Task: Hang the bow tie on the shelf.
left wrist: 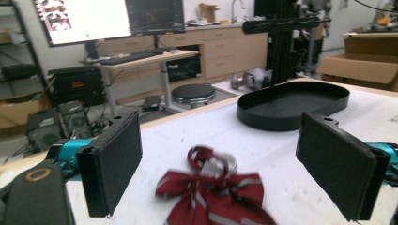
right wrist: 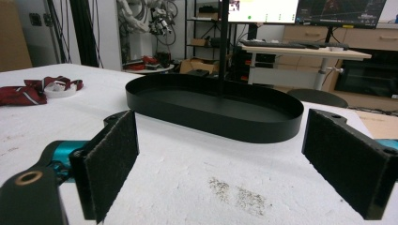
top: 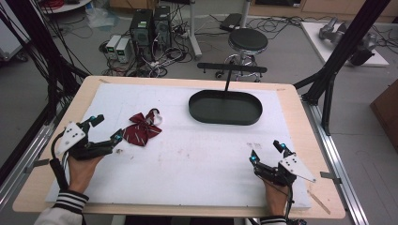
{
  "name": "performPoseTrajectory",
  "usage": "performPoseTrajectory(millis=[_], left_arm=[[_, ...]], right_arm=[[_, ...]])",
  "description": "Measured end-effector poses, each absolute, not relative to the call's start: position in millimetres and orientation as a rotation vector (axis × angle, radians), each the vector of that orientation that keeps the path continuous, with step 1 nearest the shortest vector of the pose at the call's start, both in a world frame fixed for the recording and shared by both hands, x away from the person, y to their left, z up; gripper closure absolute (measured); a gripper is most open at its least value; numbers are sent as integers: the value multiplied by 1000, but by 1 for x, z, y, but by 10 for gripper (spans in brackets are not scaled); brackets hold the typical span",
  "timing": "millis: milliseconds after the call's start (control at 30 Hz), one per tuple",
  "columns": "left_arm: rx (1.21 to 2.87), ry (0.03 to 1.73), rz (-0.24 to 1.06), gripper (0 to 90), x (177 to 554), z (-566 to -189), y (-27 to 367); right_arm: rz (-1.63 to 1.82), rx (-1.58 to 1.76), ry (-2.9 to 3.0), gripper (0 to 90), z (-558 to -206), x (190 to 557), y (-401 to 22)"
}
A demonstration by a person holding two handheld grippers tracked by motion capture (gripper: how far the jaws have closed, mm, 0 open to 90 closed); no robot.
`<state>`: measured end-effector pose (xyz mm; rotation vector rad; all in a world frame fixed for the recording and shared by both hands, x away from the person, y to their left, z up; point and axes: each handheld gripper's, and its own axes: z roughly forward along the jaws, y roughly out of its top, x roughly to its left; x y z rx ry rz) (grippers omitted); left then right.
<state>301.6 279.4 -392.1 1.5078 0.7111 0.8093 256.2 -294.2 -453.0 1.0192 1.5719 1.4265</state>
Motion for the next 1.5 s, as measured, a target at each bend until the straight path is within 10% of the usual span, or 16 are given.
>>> performPoseTrajectory(millis=[1500], left_arm=[[2076, 624, 540, 199, 413, -350, 188]], right_arm=[[1430, 1025, 1563, 102, -453, 256, -294]])
